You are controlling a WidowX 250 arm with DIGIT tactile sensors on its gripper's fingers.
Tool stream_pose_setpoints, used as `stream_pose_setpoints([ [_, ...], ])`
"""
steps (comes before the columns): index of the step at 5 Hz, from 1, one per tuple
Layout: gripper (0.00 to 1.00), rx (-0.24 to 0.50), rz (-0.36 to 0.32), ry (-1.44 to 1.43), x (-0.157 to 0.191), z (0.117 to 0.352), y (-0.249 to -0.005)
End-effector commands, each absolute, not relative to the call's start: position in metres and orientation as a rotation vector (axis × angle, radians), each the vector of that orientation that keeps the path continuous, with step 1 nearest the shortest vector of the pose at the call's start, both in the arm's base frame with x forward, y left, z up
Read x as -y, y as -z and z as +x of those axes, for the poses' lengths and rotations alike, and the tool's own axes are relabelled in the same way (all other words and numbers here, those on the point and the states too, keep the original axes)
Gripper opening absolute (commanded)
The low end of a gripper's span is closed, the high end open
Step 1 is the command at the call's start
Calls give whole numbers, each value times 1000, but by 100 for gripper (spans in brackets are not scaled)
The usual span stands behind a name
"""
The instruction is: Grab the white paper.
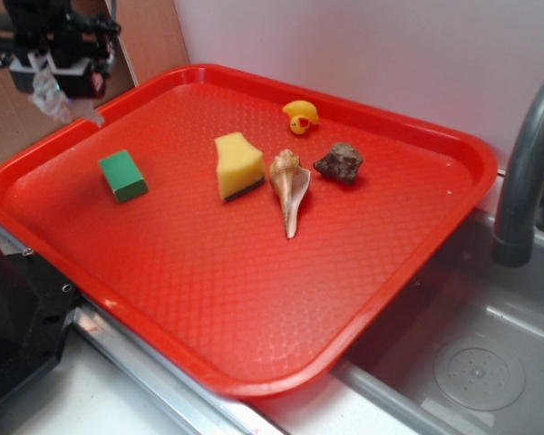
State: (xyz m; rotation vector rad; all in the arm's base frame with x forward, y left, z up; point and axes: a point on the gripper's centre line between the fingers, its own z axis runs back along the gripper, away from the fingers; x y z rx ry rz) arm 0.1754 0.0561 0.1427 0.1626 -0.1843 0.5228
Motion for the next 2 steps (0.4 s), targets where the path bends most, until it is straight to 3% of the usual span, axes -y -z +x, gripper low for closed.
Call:
stream_pose_setpoints([
  [1,0,175,64,-109,-10,149,-200],
  [2,0,147,-19,-19,7,147,-206],
])
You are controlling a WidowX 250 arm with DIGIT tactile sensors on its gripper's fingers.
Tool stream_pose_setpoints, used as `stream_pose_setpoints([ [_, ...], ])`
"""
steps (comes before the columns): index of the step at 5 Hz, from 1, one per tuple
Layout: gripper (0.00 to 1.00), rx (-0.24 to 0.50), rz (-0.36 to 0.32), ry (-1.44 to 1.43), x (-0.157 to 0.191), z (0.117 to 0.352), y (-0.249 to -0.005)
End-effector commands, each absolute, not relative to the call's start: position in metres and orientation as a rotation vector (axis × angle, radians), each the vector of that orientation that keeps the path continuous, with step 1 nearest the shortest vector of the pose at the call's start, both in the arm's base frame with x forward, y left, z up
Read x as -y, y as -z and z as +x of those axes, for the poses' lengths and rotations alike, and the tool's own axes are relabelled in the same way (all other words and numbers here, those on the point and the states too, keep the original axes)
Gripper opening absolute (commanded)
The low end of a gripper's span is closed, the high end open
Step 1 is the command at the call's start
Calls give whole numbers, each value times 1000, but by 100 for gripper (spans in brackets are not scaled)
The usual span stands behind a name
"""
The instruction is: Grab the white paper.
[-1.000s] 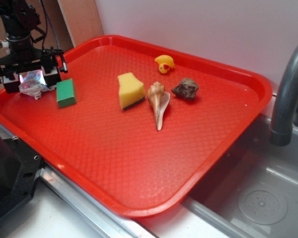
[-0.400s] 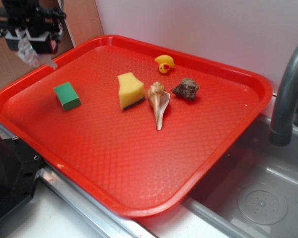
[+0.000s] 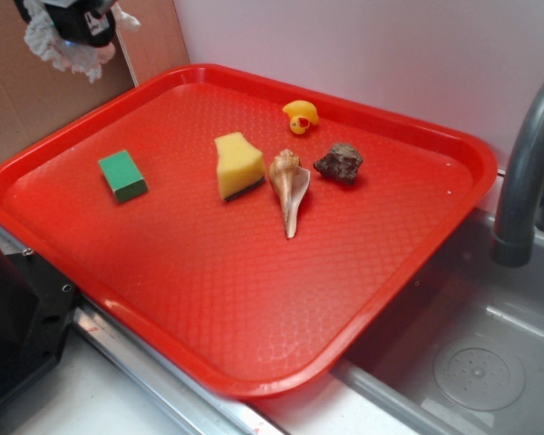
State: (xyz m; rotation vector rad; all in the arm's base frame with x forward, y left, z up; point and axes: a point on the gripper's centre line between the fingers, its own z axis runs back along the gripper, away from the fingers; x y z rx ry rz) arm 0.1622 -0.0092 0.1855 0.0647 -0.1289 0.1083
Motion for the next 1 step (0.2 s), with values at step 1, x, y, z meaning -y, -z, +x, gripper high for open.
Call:
stream_pose_setpoints([
  [1,0,129,-19,-21,7,148,-202],
])
